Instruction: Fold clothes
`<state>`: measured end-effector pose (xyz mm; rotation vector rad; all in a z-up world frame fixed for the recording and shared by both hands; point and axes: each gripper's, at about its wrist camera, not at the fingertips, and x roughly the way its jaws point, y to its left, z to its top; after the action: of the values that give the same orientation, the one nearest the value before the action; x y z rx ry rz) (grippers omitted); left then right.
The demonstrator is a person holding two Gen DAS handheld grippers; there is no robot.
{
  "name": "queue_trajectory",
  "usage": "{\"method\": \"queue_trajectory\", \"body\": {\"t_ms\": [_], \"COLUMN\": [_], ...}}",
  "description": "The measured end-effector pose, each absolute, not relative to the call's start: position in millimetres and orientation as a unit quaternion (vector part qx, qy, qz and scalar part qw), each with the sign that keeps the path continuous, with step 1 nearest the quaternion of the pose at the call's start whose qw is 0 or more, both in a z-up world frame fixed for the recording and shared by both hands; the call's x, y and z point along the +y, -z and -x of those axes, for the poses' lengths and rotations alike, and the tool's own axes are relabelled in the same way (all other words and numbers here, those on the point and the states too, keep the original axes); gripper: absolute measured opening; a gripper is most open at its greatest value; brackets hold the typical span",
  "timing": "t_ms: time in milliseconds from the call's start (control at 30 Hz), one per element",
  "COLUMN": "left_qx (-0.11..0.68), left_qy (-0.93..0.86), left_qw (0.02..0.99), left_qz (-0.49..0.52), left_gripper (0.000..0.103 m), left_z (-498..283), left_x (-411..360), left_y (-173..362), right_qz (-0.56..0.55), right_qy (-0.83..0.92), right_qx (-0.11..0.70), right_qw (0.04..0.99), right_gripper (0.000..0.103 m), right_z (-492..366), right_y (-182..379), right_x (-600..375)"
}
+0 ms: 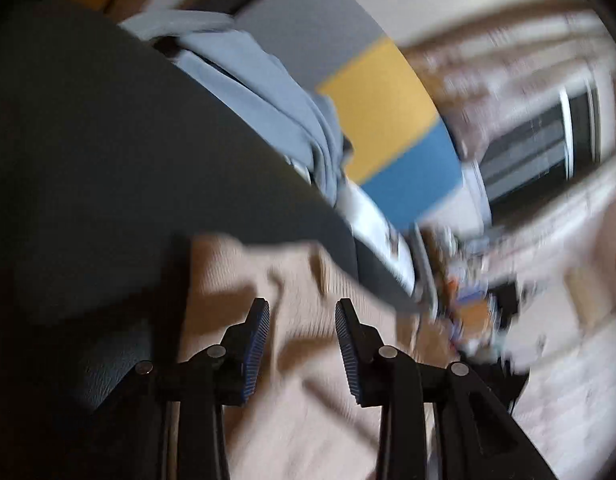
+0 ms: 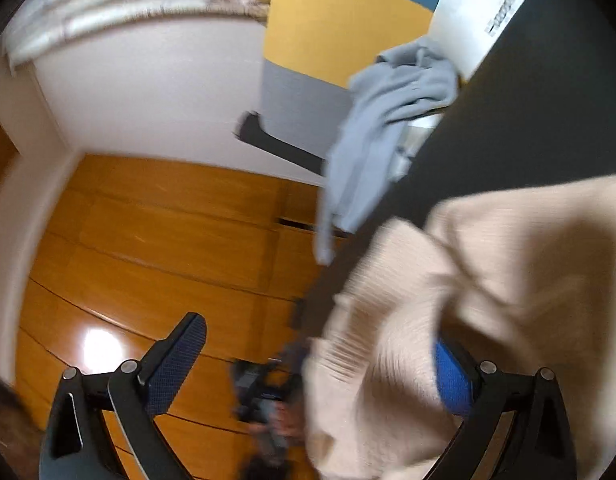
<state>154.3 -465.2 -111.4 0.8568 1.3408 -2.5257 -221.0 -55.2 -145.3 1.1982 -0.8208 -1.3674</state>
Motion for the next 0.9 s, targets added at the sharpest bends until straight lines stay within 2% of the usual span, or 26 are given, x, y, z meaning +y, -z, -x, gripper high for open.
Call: {"method": "queue_trajectory", "body": {"t_ms": [133, 233, 267, 300, 433, 500, 567, 600, 667, 733, 833, 900], "left_qx": [0.400, 0.430, 0.434, 0.426, 0.420, 0.411, 0.401, 0.396, 0.388, 0.379, 0.366, 0.357], "left_qy": [0.847, 0.840, 0.838, 0.839, 0.836, 0.838, 0.841, 0.843, 0.845, 0.848, 0.852, 0.854], "left_qw": [0.060, 0.057, 0.056, 0.060, 0.067, 0.071, 0.075, 0.076, 0.078, 0.080, 0.083, 0.084], "left_qz": [-0.344, -0.327, -0.327, -0.333, -0.347, -0.352, -0.355, -0.357, -0.359, -0.362, -0.366, -0.369], "left_gripper": [0.034, 0.032, 0.030, 0.022, 0.017, 0.016, 0.016, 0.016, 0.028, 0.032, 0.041, 0.042], "left_z": [-154, -162, -164, -164, -176, -183, -185, -182, -174, -166, -154, -147], "left_x": [-437, -435, -432, -427, -408, -394, -388, -391, -398, -405, -415, -422], "left_y": [129, 142, 142, 142, 143, 143, 139, 135, 127, 119, 107, 100], "right_qz": [-0.524, -0.541, -0.549, -0.557, -0.546, -0.545, -0.551, -0.553, -0.557, -0.562, -0.545, -0.521], "right_qy": [0.594, 0.582, 0.579, 0.573, 0.586, 0.591, 0.599, 0.601, 0.609, 0.619, 0.663, 0.683], "right_qx": [-0.311, -0.319, -0.322, -0.325, -0.279, -0.266, -0.251, -0.250, -0.248, -0.245, -0.190, -0.152], "right_qw": [0.525, 0.516, 0.511, 0.505, 0.529, 0.531, 0.523, 0.519, 0.507, 0.491, 0.477, 0.488], "right_gripper": [0.103, 0.103, 0.103, 0.103, 0.102, 0.097, 0.082, 0.078, 0.068, 0.068, 0.071, 0.073], "right_z": [218, 221, 221, 220, 191, 173, 157, 151, 144, 140, 141, 143], "right_y": [156, 166, 172, 176, 175, 176, 179, 181, 182, 180, 152, 131], "right_x": [-21, -3, -1, 0, 16, 31, 47, 54, 67, 77, 65, 49]}}
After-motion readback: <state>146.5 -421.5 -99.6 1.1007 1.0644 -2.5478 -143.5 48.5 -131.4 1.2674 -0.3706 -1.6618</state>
